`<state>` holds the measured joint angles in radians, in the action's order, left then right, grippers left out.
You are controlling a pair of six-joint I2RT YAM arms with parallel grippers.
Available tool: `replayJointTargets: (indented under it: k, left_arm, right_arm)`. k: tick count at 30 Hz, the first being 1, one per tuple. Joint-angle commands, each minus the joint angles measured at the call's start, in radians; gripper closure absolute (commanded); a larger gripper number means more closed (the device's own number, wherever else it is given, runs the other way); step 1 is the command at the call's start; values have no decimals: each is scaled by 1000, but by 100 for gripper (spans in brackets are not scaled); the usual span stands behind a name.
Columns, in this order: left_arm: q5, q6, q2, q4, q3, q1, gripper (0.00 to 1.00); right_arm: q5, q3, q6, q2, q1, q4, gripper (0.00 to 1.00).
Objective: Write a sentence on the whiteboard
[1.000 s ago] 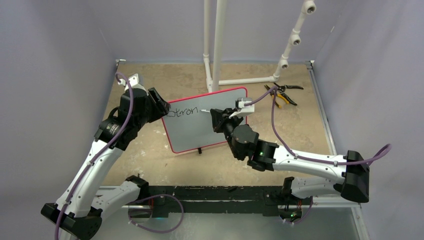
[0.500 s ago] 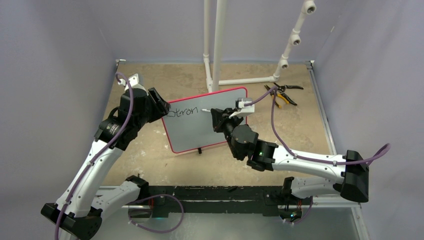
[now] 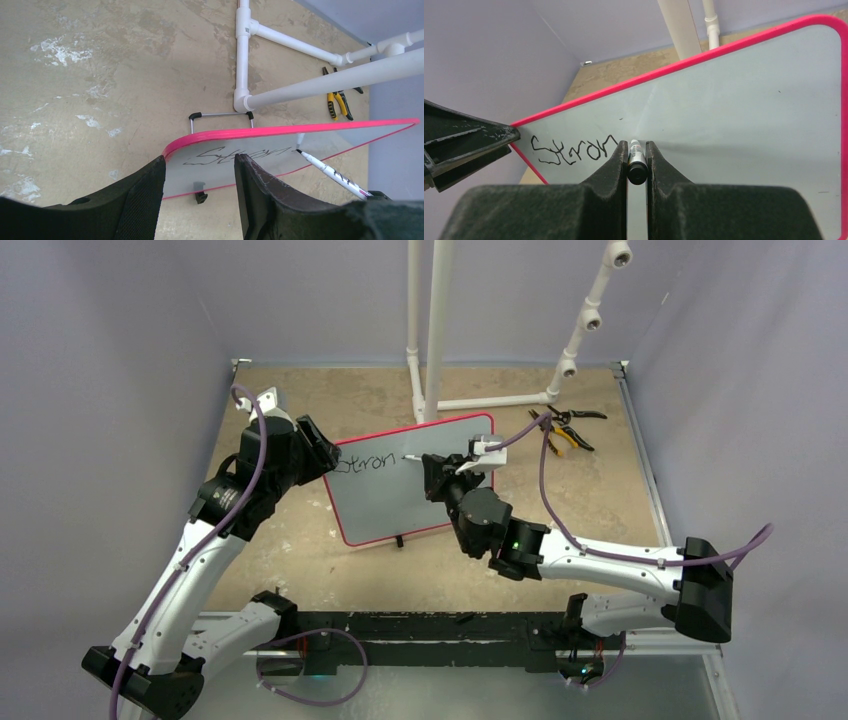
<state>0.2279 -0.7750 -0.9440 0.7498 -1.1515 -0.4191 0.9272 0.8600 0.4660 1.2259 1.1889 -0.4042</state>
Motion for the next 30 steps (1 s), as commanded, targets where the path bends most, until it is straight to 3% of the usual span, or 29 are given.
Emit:
replayJointTargets:
  k: [1,8,30]
  left_arm:
    - [-7,-4,9,-8,-5,-1,48]
    - [-7,-4,7,-11,-5,-1,48]
    - [-6,-4,1,-21,-1,-1,48]
  right_arm:
    - [32,34,-41,0,-9,-90,100]
    - [-23,25,-81,3,-9,-136,100]
    - [-17,31,11,14,-9,27,100]
